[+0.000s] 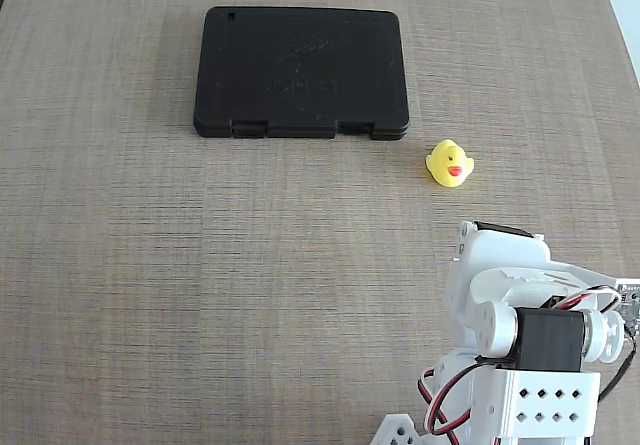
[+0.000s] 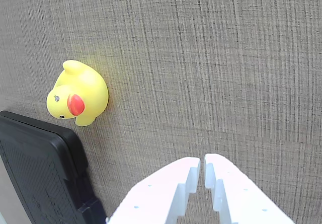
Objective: Grasp a duck and put it on the black surface.
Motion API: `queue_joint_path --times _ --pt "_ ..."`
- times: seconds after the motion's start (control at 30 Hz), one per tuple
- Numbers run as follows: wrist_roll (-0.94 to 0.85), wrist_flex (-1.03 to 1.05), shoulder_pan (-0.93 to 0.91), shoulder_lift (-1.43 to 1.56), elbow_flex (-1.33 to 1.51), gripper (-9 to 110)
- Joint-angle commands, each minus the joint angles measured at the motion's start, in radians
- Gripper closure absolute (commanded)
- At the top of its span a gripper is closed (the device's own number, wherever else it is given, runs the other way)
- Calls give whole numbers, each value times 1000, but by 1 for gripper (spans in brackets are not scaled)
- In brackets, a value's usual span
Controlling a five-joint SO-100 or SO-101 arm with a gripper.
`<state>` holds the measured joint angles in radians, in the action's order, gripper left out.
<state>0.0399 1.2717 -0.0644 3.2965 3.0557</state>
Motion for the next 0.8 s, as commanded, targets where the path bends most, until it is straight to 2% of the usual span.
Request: queue_joint_path --times 0.0,0.4,0.63,0.77 --pt "3 5 31 66 -3 102" --pt "-8 -15 126 11 -28 101" --pt "-8 -166 126 -337 -218 101" --pt "-8 -186 127 -566 -362 95"
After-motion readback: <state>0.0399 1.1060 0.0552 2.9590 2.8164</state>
